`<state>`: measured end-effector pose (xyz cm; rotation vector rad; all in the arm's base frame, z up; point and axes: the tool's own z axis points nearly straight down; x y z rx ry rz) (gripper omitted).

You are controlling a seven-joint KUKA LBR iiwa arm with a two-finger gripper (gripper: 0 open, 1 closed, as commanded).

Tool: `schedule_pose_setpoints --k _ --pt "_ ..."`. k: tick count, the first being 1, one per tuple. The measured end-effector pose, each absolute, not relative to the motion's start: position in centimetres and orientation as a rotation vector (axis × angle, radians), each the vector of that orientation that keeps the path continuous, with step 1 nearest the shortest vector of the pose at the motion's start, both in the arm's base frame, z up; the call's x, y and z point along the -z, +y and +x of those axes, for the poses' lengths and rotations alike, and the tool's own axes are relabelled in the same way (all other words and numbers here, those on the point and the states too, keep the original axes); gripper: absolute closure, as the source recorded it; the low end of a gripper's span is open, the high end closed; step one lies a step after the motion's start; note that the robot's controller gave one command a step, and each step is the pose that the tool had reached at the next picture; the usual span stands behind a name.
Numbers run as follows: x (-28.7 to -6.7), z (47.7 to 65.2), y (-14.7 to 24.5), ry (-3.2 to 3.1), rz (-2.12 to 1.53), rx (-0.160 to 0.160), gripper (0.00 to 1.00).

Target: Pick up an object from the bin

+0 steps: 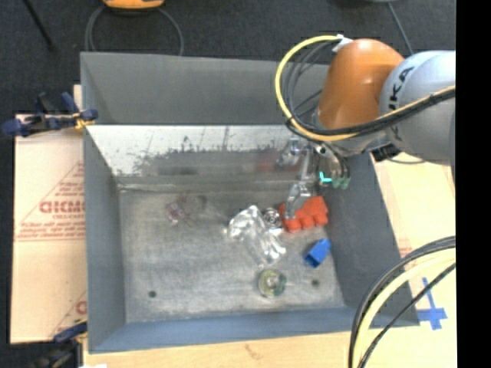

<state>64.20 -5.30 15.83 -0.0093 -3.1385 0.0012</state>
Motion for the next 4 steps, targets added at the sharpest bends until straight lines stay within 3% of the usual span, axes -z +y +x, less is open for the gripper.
schedule_pose_setpoints --k 1,2,3,4 --pt "-7.3 62.5 -12.5 -3.146 0.177 -0.001 0.00" --pt "-10.3 61.8 -12.5 -3.140 0.262 -0.005 0.00" --pt "-11.6 62.2 -13.1 -3.098 0.572 -0.005 0.00" --pt "-7.3 62.7 -13.6 -3.086 0.649 -0.007 0.00"
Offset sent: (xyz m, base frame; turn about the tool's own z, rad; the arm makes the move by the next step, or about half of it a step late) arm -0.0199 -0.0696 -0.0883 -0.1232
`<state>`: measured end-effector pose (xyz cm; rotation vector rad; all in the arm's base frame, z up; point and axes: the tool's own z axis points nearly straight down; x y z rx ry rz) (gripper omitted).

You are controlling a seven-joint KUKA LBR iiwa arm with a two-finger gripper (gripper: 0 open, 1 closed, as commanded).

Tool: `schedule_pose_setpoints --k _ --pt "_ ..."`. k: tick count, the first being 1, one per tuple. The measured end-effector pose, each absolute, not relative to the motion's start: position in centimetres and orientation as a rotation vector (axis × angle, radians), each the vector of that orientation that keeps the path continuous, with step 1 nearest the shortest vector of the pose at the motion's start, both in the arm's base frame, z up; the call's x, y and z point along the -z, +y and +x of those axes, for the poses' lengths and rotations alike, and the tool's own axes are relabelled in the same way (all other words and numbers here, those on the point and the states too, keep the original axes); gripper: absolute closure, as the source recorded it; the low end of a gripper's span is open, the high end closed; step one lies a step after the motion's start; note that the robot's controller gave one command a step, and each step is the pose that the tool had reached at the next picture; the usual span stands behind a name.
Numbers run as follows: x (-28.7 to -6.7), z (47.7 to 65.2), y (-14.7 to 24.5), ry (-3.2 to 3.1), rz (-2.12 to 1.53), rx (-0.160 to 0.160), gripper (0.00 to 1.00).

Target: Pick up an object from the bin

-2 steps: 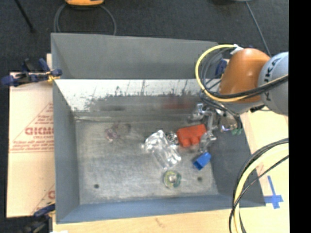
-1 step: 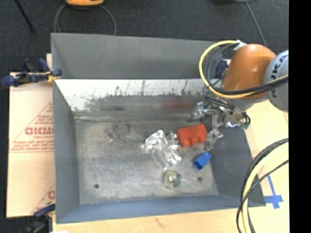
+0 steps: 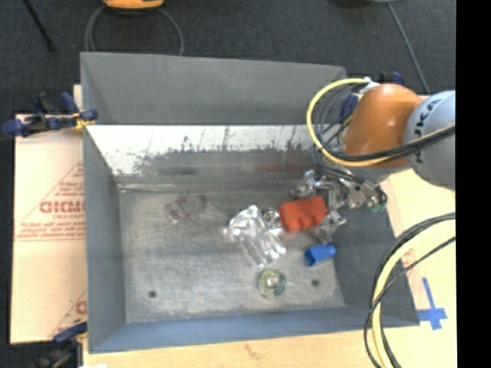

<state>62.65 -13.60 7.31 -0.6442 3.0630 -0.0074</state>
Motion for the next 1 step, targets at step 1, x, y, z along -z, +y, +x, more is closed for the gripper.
schedule_pose_setpoints --k 1 --pt "-7.60 62.94 -13.70 3.064 -0.639 0.007 0.00"
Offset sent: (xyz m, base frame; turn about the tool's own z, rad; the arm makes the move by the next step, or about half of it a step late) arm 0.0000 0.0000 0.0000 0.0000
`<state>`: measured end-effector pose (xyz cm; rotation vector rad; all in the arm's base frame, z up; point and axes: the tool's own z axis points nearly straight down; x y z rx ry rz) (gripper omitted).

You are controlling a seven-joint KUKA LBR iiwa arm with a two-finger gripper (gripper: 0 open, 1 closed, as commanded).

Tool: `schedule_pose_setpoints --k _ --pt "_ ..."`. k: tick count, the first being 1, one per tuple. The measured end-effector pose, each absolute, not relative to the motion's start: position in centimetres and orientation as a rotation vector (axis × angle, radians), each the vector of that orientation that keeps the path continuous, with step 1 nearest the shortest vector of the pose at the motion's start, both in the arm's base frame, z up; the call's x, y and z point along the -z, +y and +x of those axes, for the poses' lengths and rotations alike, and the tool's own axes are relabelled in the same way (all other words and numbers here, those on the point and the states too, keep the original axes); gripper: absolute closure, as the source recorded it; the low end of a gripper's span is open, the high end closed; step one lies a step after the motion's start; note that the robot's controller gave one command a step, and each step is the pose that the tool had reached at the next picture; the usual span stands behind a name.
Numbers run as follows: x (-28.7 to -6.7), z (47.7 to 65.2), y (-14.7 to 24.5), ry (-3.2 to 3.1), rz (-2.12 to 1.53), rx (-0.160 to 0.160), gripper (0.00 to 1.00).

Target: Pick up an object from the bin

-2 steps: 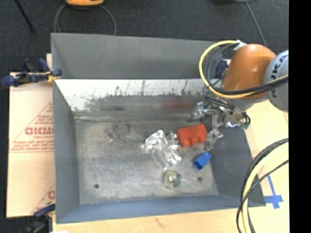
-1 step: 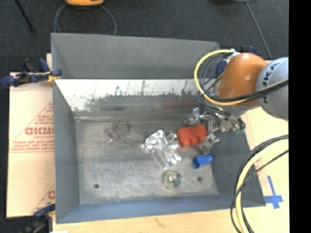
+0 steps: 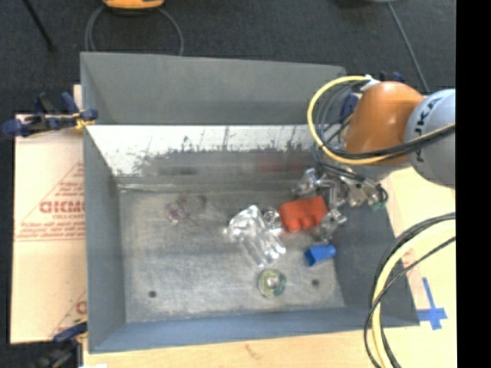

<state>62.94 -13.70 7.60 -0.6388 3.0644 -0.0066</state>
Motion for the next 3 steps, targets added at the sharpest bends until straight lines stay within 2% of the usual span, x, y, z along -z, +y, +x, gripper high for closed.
schedule_pose_setpoints --k 1,2,3 --pt "-7.7 63.0 -13.7 3.063 -0.636 0.006 1.00" --pt "-13.8 63.3 -13.8 3.066 -0.631 0.008 1.00" --pt "-17.3 63.5 -13.9 3.070 -0.624 0.007 1.00"
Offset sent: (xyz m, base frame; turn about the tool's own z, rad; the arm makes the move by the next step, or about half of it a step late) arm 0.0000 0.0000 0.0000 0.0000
